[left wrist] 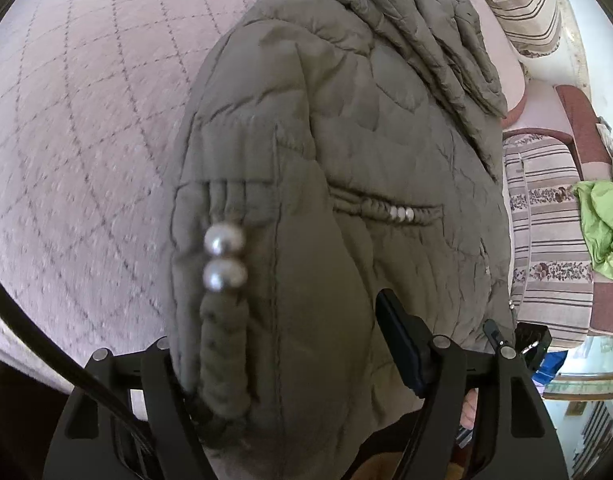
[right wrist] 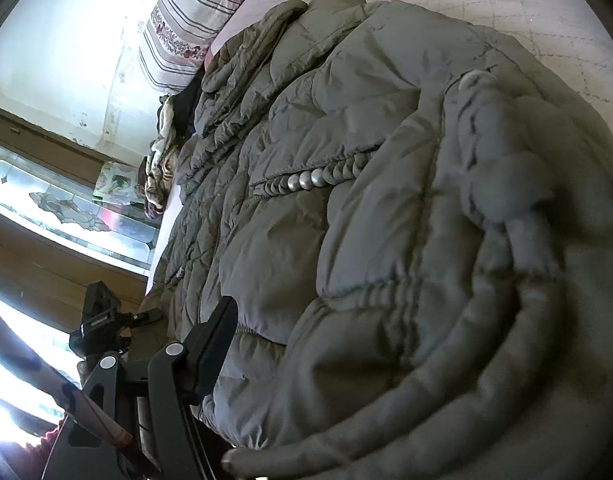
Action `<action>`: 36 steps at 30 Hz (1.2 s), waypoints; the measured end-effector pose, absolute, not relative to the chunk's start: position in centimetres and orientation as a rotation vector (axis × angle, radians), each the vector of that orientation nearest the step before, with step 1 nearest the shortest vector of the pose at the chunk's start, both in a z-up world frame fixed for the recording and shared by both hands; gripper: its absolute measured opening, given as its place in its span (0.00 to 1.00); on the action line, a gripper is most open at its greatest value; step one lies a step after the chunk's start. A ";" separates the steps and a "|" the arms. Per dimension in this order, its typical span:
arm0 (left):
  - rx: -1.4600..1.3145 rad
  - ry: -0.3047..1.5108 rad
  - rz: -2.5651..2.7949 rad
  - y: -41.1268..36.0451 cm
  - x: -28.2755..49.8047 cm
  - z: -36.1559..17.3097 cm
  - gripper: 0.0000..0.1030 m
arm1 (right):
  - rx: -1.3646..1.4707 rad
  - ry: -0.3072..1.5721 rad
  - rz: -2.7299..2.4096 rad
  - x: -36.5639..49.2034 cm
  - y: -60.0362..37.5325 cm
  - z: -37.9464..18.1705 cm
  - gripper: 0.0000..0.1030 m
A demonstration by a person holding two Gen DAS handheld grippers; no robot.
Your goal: Fold large clothes
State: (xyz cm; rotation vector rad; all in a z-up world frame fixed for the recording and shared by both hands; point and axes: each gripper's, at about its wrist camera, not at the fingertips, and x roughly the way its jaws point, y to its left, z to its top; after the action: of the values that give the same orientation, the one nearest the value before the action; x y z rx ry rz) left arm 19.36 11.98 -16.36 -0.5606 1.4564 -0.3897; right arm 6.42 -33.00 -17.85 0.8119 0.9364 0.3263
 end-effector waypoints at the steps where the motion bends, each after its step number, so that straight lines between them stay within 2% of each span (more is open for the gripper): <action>1: -0.561 1.455 -0.395 11.9 19.4 -16.4 0.74 | 0.807 0.936 0.326 6.5 -32.9 -17.9 0.73; 5: -0.599 1.431 -0.430 12.0 19.7 -16.7 0.78 | 0.768 0.929 0.319 6.7 -32.3 -17.8 0.73; 11: -0.683 1.361 -0.456 13.2 18.9 -16.7 0.78 | 0.756 0.914 0.307 6.2 -32.3 -18.0 0.73; 14: -0.660 1.320 -0.451 13.0 18.3 -16.3 0.69 | 0.759 0.909 0.308 6.0 -32.4 -18.1 0.71; 15: -0.643 1.308 -0.454 12.7 18.3 -16.2 0.60 | 0.759 0.912 0.302 6.1 -32.2 -18.1 0.69; 17: -0.639 1.270 -0.473 12.2 18.1 -16.1 0.48 | 0.768 0.920 0.293 5.9 -32.3 -18.2 0.65; 19: -0.642 1.243 -0.482 11.8 17.9 -16.1 0.46 | 0.795 0.934 0.281 6.0 -32.5 -18.1 0.59; 21: -0.623 1.207 -0.468 11.5 17.5 -15.8 0.44 | 0.832 0.946 0.266 5.8 -32.8 -18.0 0.56; 26: -0.623 1.199 -0.428 10.8 17.8 -16.5 0.44 | 0.842 0.948 0.218 5.9 -32.4 -17.7 0.56; 27: -0.609 1.210 -0.414 10.7 17.8 -16.4 0.39 | 0.840 0.951 0.207 6.0 -32.3 -17.6 0.55; 29: -0.590 1.229 -0.381 10.6 17.9 -15.9 0.30 | 0.829 0.969 0.168 6.3 -32.0 -17.4 0.46; 31: -0.588 1.223 -0.364 10.6 17.9 -14.7 0.25 | 0.836 0.983 0.130 6.5 -32.1 -17.1 0.28; 33: -0.580 1.205 -0.359 10.5 17.5 -13.5 0.22 | 0.875 0.981 0.119 6.2 -32.5 -17.0 0.20; 36: -0.560 1.182 -0.362 10.5 17.1 -11.6 0.21 | 0.888 0.950 0.138 5.5 -33.0 -15.7 0.16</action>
State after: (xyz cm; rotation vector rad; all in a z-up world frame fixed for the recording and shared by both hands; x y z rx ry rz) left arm 17.05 10.50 -11.59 -0.5603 1.1825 -0.3618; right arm 5.48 -33.02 -15.70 0.8880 0.9501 0.1382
